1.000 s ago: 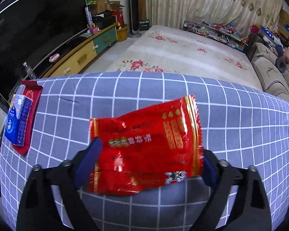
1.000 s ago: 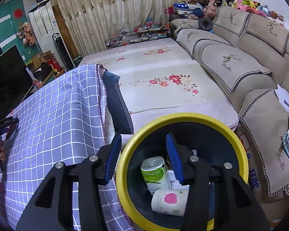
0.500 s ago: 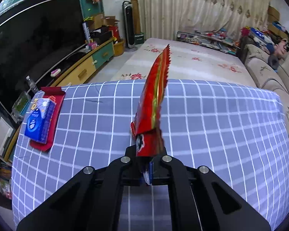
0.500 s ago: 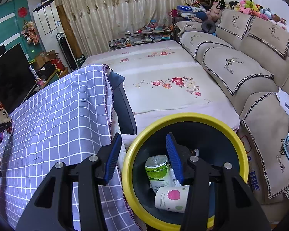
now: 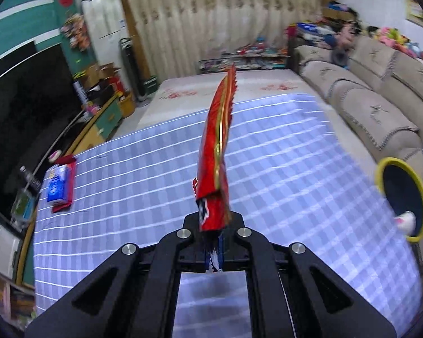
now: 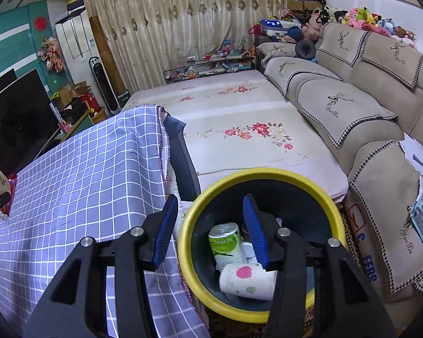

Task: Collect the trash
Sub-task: 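Carry the red snack bag over the yellow bin and open the left gripper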

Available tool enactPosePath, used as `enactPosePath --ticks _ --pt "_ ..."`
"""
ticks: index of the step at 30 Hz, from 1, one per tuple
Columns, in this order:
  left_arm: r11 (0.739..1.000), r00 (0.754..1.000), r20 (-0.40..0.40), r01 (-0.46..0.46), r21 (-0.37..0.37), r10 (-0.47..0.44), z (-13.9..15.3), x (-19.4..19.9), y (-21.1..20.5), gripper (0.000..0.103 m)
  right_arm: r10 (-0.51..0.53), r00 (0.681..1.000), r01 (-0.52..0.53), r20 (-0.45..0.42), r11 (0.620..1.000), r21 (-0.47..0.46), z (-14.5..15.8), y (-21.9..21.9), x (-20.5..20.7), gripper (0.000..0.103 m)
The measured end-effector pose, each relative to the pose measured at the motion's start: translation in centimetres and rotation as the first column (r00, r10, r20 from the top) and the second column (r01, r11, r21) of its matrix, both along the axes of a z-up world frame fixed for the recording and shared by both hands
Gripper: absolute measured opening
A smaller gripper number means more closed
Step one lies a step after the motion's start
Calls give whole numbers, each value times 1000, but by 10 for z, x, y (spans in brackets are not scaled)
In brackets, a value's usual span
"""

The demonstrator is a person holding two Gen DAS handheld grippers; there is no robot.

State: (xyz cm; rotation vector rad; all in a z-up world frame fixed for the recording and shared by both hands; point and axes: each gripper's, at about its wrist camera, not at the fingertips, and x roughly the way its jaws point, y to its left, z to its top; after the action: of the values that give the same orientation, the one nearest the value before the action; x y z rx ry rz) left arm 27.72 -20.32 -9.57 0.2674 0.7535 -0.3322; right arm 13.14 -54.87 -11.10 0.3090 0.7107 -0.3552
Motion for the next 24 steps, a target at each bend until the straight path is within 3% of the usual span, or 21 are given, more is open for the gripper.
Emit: enactPosePath --ticks 9,15,24 --pt "984 984 -3 177 -25 -177 4 -64 -134 4 -78 996 79 36 997 -25 12 -39 -63 46" --pt "953 953 -32 302 0 -302 -5 -100 -221 4 -150 988 151 33 988 -15 4 -77 -100 46" --pt "907 905 -71 421 28 -418 -16 -124 -307 4 -189 982 189 17 982 7 -12 -108 -121 46"
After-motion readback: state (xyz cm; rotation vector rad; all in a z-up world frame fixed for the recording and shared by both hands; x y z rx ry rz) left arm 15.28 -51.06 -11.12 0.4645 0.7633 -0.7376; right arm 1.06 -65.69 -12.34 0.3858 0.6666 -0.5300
